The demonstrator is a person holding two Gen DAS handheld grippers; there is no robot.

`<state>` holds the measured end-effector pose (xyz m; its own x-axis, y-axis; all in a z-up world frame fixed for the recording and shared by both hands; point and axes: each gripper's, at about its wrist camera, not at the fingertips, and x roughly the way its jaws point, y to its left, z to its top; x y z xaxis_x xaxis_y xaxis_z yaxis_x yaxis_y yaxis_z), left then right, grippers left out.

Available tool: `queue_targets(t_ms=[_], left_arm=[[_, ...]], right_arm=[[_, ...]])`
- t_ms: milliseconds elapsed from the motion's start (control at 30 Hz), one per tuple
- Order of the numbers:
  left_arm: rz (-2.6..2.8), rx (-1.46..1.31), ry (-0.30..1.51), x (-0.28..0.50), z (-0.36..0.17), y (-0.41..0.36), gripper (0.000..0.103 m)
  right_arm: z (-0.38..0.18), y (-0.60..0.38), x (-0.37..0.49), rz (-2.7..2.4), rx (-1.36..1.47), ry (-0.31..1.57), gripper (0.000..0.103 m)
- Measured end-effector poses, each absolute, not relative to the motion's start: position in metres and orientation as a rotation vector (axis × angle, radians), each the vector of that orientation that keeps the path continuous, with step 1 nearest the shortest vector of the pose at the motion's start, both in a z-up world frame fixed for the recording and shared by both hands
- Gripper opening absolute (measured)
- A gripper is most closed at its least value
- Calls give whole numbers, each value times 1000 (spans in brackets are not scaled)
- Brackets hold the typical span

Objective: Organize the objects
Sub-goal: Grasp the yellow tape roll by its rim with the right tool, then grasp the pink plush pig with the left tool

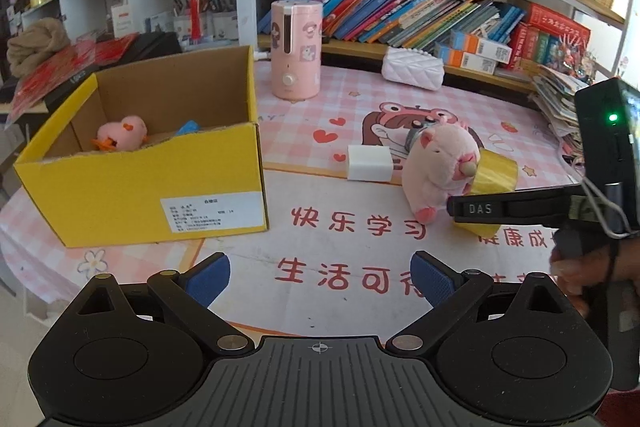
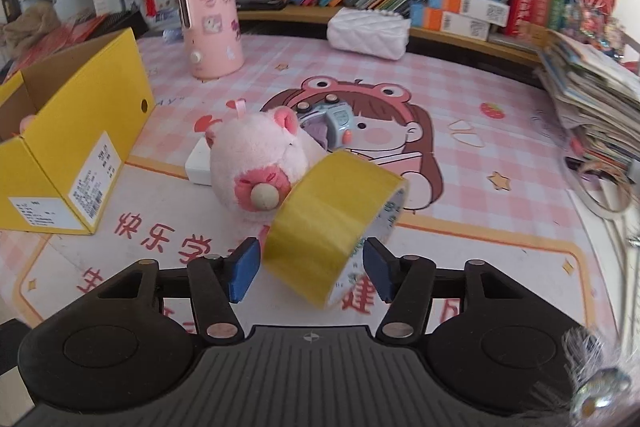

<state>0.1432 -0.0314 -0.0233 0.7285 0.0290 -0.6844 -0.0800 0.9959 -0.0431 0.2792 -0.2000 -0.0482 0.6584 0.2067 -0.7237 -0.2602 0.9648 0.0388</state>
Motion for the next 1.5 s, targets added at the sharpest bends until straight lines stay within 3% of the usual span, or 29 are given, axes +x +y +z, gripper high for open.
queue_targets(t_ms=[100,267,333,500,967,1333,1433,1500], left_arm=[[67,-86,774,149,-26,-36,98],[55,-87,778,163,-28,-50,98],[34,-85,780,172,-30,-59,98],[-29,-75,779,196,-34,-82,97],[-240,-32,807,261,-56,-159,98],[-316,-132,905,280,-75,-176,97],[-334,-130,891,284,-75,-182,90],[-359,-111,880,287,-75,-189,80]], right_arm=[[-52,-199,286,315,-77,817,41],[-42,-208,281,375,-88,783,32],[-36,-218,278,374,-78,768,20],[-23,-256,273,322,-33,736,6],[-11,-331,247,179,-18,713,6],[-15,-352,240,109,-1,730,6],[-14,-354,236,100,-6,731,6],[-14,-355,234,94,-9,732,6]])
